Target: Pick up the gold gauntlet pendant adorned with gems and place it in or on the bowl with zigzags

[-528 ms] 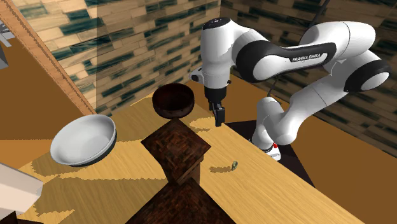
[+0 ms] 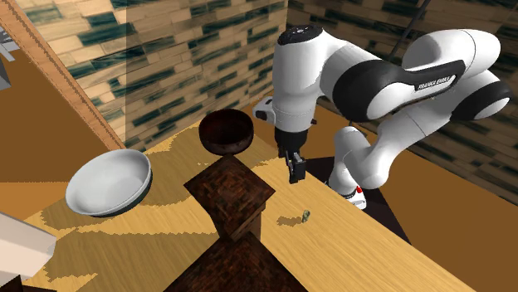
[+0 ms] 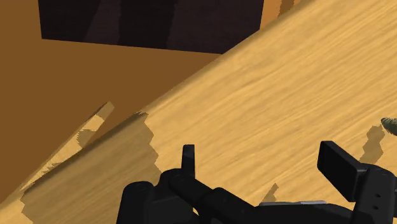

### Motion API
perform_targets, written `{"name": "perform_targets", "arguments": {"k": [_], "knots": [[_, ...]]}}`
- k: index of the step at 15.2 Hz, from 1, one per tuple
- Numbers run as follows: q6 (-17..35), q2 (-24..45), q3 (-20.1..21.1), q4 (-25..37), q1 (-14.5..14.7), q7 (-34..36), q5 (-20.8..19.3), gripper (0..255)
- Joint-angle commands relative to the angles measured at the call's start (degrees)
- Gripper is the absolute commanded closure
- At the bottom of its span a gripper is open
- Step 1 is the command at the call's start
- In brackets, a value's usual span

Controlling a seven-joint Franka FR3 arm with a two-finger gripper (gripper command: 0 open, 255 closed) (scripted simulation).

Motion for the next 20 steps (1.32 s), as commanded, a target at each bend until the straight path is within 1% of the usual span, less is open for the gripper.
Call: {"name": "perform_targets", "arguments": {"k": [1, 9, 16, 20], "knots": [[-0.29, 0.05, 2.7, 1.11, 1.04, 2.63, 1.55, 0], [-0.49, 4.27, 12.85, 8.89, 3.68, 12.09, 5.56, 0], [4.42, 2.85, 13.82, 2.63, 4.15, 11.66, 6.51, 0], [4.83, 2.76, 13.91, 2.13, 4.19, 11.62, 6.6, 0]]}}
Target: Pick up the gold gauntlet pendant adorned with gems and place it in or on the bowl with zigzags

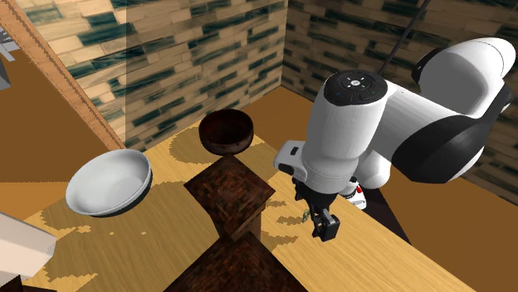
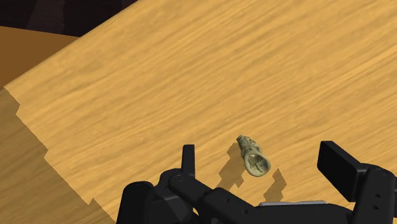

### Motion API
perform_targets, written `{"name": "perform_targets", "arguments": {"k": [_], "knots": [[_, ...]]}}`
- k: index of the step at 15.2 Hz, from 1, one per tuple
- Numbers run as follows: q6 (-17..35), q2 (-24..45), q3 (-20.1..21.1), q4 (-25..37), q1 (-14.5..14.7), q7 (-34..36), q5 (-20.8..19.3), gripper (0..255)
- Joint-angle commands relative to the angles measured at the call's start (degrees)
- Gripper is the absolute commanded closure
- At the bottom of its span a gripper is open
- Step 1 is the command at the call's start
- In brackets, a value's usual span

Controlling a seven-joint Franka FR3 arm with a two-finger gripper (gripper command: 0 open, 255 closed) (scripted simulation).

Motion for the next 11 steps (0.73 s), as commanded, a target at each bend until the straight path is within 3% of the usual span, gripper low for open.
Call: {"name": "perform_targets", "arguments": {"k": [1, 5, 6, 11], "knots": [[0.09, -0.04, 0.02, -0.11, 0.01, -0.01, 0.02, 0], [0.07, -0.03, 0.01, -0.1, 0.01, 0.0, 0.02, 0], [0.07, -0.03, 0.01, -0.1, 0.01, 0.0, 0.02, 255], [0.07, -0.03, 0.02, -0.1, 0.01, 0.0, 0.02, 255]]}}
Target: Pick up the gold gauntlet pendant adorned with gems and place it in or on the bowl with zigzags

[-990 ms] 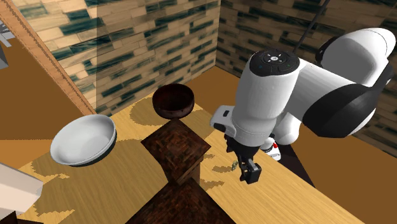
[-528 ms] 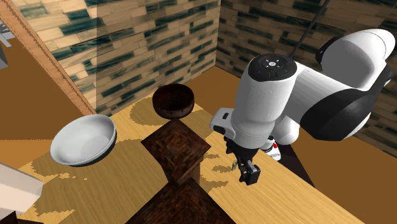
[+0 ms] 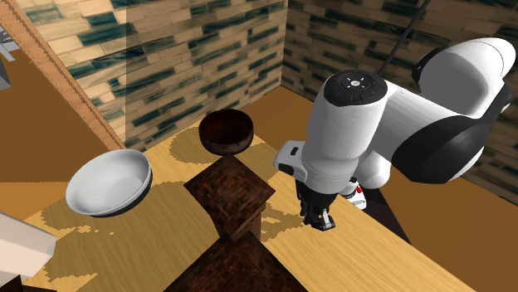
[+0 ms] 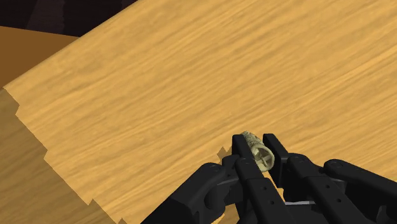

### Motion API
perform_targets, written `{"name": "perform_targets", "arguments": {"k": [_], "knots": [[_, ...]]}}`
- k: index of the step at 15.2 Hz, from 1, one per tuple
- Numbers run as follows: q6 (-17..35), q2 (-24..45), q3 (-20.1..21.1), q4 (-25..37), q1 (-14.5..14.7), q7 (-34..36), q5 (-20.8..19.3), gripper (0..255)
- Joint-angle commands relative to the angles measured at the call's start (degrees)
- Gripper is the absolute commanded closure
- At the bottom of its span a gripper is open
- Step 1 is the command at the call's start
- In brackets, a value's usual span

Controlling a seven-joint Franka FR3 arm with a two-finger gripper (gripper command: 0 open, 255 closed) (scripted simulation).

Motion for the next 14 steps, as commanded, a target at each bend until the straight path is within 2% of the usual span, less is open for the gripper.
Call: {"name": "perform_targets", "arguments": {"k": [1, 4, 14], "knots": [[0.0, 0.0, 0.0, 0.0, 0.0, 0.0, 0.0, 255], [0.0, 0.0, 0.0, 0.0, 0.0, 0.0, 0.0, 255], [-6.91, 2.41, -1.04, 9.3, -0.68, 0.95, -1.23, 255]]}}
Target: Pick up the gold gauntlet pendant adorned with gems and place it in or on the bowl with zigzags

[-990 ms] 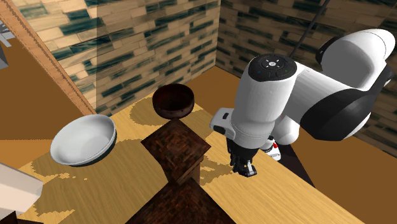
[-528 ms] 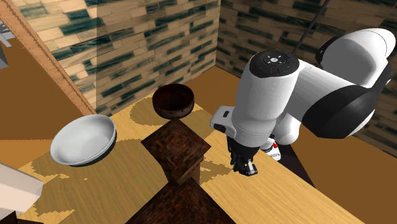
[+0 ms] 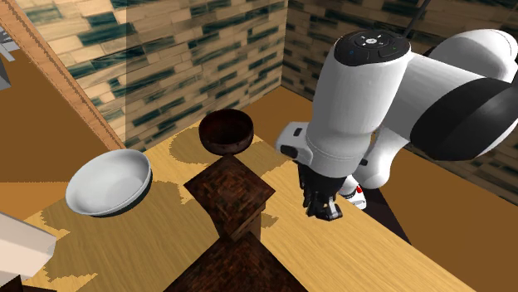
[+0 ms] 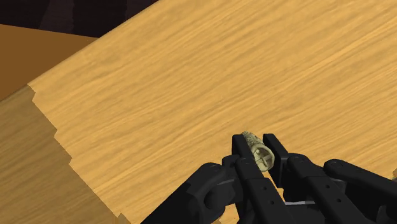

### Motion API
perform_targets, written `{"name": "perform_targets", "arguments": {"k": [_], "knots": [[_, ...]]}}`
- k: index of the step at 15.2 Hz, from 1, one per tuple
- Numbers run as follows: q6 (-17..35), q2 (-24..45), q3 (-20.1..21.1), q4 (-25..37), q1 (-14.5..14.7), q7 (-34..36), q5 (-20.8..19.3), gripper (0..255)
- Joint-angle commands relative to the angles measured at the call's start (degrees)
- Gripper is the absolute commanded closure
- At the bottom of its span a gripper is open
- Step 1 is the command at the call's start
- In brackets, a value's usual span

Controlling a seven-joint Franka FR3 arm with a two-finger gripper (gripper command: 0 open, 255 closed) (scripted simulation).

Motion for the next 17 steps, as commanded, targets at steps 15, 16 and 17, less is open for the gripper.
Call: {"name": "perform_targets", "arguments": {"k": [15, 16, 17], "knots": [[-11.23, 6.17, -0.63, 17.39, -1.07, 2.18, -1.62, 255], [-11.95, 6.65, -0.64, 18.59, -1.14, 2.34, -1.72, 255], [-12.68, 7.15, -0.63, 19.82, -1.21, 2.5, -1.81, 255]]}}
